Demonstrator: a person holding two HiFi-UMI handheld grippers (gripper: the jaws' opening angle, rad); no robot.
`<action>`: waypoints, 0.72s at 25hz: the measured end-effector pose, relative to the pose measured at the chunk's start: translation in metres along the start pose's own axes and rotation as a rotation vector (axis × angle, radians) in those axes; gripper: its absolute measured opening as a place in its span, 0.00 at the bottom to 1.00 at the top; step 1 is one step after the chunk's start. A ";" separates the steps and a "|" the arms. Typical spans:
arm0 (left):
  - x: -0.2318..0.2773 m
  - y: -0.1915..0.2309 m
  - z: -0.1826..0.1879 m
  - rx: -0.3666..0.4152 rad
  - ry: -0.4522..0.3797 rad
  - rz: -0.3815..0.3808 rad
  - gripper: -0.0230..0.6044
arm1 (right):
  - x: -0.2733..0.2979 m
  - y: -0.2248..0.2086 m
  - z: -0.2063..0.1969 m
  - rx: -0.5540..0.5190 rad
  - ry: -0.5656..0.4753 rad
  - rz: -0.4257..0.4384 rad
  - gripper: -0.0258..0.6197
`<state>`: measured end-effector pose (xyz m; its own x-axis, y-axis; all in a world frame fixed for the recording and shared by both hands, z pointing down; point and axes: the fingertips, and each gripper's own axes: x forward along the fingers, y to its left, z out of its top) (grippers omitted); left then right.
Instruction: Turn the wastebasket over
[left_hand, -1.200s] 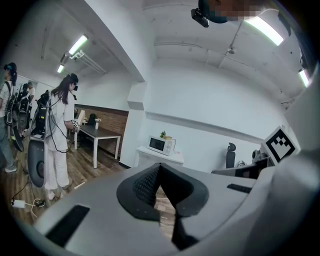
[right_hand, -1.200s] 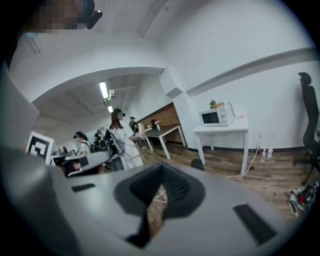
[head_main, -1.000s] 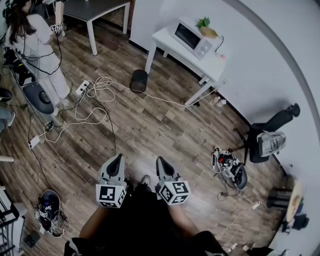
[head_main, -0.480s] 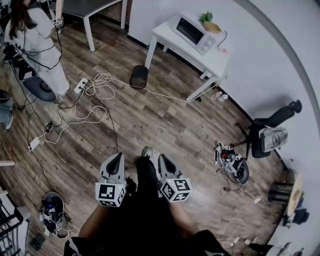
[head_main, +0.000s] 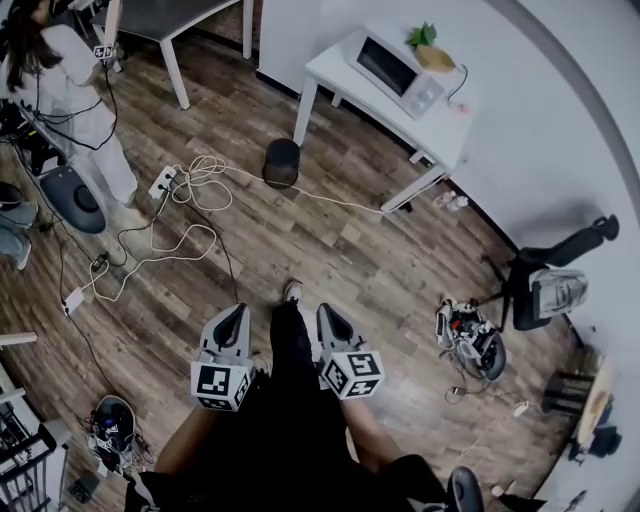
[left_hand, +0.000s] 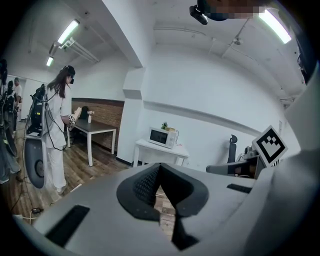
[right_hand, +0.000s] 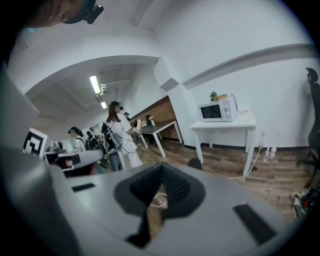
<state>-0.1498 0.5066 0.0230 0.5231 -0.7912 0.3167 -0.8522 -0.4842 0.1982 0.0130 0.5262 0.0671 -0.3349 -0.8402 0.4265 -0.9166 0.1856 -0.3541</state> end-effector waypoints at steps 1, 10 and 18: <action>0.012 0.003 0.005 -0.005 0.005 0.001 0.08 | 0.009 -0.007 0.008 0.002 0.002 -0.001 0.09; 0.135 0.021 0.049 -0.038 0.039 0.028 0.08 | 0.102 -0.072 0.083 0.011 0.041 0.027 0.09; 0.239 0.037 0.070 -0.047 0.067 0.064 0.08 | 0.187 -0.131 0.129 -0.008 0.086 0.080 0.09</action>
<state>-0.0568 0.2736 0.0409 0.4684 -0.7924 0.3908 -0.8834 -0.4147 0.2181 0.0985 0.2795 0.0858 -0.4243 -0.7757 0.4672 -0.8878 0.2547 -0.3834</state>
